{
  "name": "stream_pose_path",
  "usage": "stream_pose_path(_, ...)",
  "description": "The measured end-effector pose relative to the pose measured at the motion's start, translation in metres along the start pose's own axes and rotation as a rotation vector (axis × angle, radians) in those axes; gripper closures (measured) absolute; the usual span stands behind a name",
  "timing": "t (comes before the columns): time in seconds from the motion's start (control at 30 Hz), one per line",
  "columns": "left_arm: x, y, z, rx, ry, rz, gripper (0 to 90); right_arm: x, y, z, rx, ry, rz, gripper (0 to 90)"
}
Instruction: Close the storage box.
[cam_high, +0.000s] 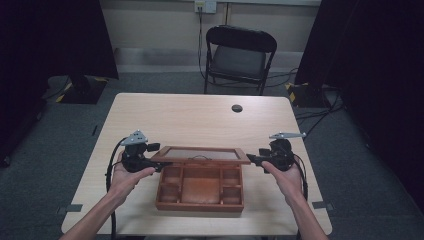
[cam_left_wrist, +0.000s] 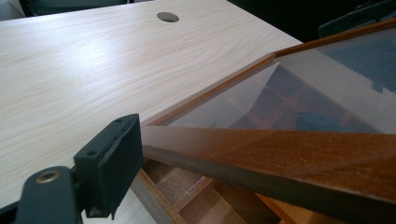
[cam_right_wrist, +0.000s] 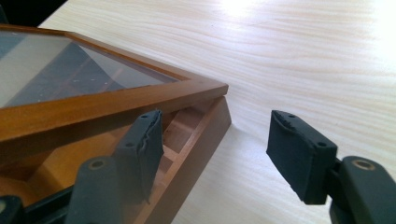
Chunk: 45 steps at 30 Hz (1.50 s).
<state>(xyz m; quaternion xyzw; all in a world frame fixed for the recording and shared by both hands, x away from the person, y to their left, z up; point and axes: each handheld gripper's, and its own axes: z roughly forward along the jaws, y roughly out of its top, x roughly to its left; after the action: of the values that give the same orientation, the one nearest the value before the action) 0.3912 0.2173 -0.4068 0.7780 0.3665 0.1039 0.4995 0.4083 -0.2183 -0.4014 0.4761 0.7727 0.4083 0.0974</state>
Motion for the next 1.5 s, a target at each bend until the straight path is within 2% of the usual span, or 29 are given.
stream_pose_path(0.1,-0.001,0.0,-0.002,0.0,0.007,0.012,15.9,-0.003,0.005,-0.002,0.001,-0.028,0.026,36.9)
stream_pose_path(0.17,-0.001,-0.001,-0.005,-0.002,0.0,0.013,16.0,-0.004,0.011,-0.005,-0.023,-0.036,0.016,38.3)
stream_pose_path(0.27,-0.001,-0.002,-0.007,-0.002,-0.003,0.012,16.0,-0.003,0.018,-0.008,-0.039,-0.015,0.009,40.2)
stream_pose_path(0.37,-0.002,-0.006,-0.007,-0.003,0.0,0.013,15.9,0.009,0.036,-0.015,-0.072,0.031,-0.021,43.8)
stream_pose_path(0.5,-0.002,-0.01,-0.008,-0.002,-0.004,0.009,16.0,0.034,0.054,-0.021,-0.093,0.106,-0.073,45.9)
stream_pose_path(0.7,-0.004,-0.013,-0.009,0.001,-0.009,0.013,16.4,0.078,0.071,-0.023,-0.115,0.2,-0.173,51.8)
stream_pose_path(0.73,-0.004,-0.013,-0.009,0.001,-0.009,0.013,16.4,0.078,0.071,-0.023,-0.115,0.2,-0.173,51.8)
stream_pose_path(0.77,-0.004,-0.013,-0.009,0.006,-0.005,0.026,16.4,0.083,0.073,-0.022,-0.12,0.228,-0.179,52.4)
stream_pose_path(0.8,-0.005,-0.014,-0.01,0.002,-0.006,0.025,16.4,0.091,0.076,-0.02,-0.115,0.304,-0.177,53.2)
stream_pose_path(0.83,-0.005,-0.014,-0.01,0.002,-0.006,0.025,16.4,0.091,0.076,-0.02,-0.115,0.304,-0.177,53.2)
stream_pose_path(0.87,-0.005,-0.014,-0.01,0.001,-0.006,0.026,16.4,0.098,0.078,-0.019,-0.101,0.348,-0.195,56.0)
stream_pose_path(1.0,-0.005,-0.014,-0.009,-0.003,-0.01,0.019,16.4,0.108,0.08,-0.014,-0.07,0.417,-0.227,63.9)
stream_pose_path(1.07,-0.006,-0.014,-0.008,0.004,-0.009,0.036,16.5,0.114,0.08,-0.01,-0.026,0.434,-0.256,65.1)
stream_pose_path(1.1,-0.007,-0.015,-0.007,0.007,-0.014,0.031,16.5,0.114,0.08,-0.01,-0.026,0.434,-0.256,65.1)
stream_pose_path(1.13,-0.007,-0.015,-0.007,0.011,-0.017,0.029,16.9,0.12,0.078,-0.006,0.009,0.452,-0.286,66.1)
stream_pose_path(1.2,-0.008,-0.016,-0.005,0.017,-0.017,0.033,17.1,0.123,0.077,-0.003,0.026,0.46,-0.294,67.0)
stream_pose_path(1.23,-0.008,-0.017,-0.005,0.018,-0.026,0.031,17.3,0.128,0.076,0.003,0.044,0.493,-0.301,68.3)
stream_pose_path(1.3,-0.009,-0.018,-0.005,0.017,-0.024,0.036,17.3,0.131,0.074,0.008,0.063,0.507,-0.315,70.6)
stream_pose_path(1.4,-0.009,-0.017,-0.007,0.01,-0.022,0.032,17.3,0.131,0.072,0.013,0.086,0.545,-0.305,74.2)
stream_pose_path(1.5,-0.007,-0.018,-0.008,0.011,-0.023,0.033,17.2,0.129,0.071,0.016,0.103,0.554,-0.303,75.9)
